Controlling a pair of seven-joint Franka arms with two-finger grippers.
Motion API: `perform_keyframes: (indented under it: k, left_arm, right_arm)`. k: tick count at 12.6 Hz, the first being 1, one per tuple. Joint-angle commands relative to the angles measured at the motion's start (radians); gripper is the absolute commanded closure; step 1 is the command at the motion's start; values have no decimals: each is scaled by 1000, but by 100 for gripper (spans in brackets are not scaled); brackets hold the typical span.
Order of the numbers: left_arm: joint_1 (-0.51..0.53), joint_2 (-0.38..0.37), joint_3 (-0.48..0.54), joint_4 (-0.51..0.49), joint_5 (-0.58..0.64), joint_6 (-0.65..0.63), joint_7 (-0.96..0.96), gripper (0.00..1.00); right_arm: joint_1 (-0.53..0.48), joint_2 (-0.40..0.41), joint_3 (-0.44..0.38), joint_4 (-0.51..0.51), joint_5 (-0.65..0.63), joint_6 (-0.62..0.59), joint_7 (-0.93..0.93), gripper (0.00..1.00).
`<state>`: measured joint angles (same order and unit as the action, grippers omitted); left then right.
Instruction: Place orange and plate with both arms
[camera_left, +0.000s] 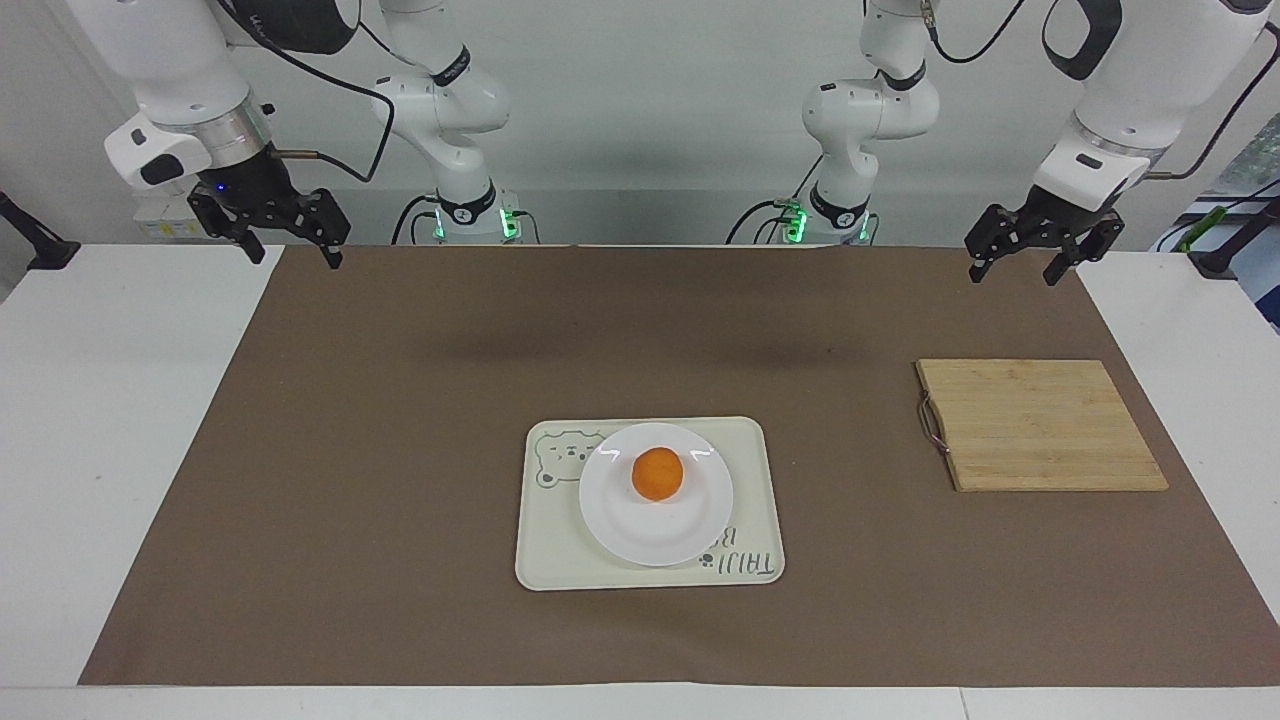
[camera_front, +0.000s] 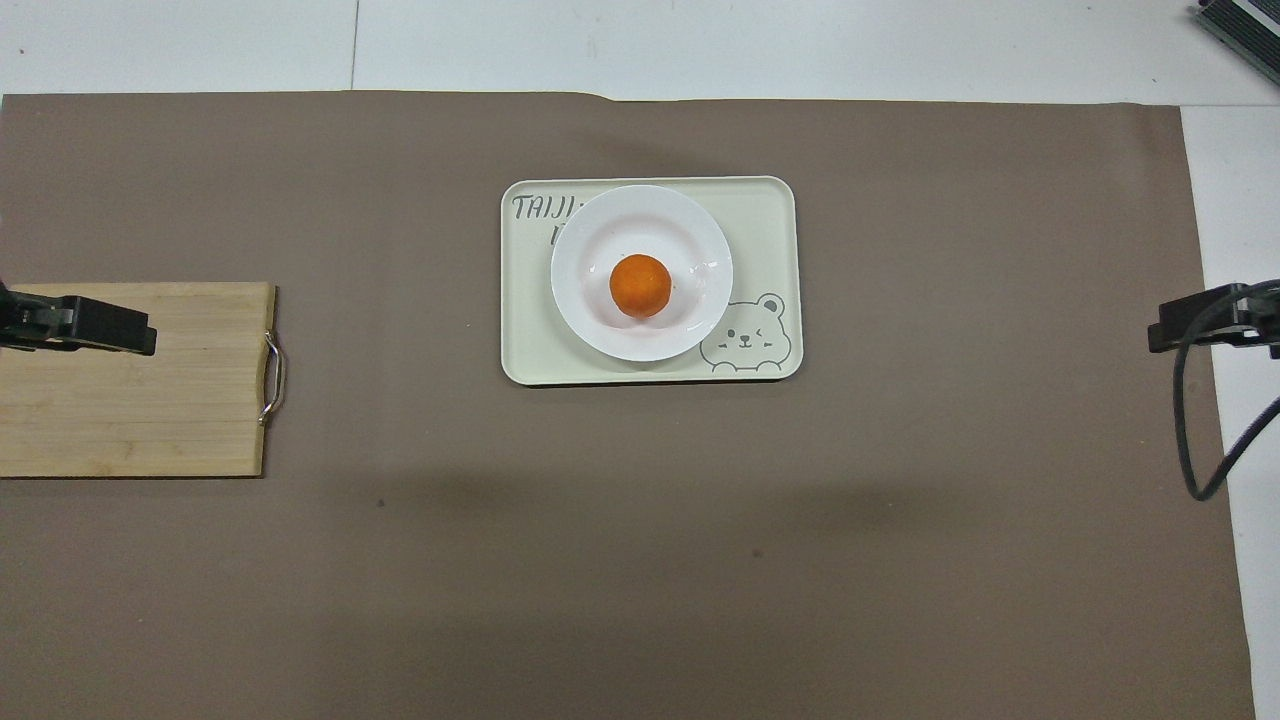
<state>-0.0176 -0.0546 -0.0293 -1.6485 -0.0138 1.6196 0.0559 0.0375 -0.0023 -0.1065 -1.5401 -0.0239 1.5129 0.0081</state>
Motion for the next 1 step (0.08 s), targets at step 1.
perform_keyframes:
  k: [1]
  left_arm:
    - [13,-5,-8,7,-12,-10,-7,0]
  right_arm:
    - [-1,-12,5,-15,-10,6,-10,0]
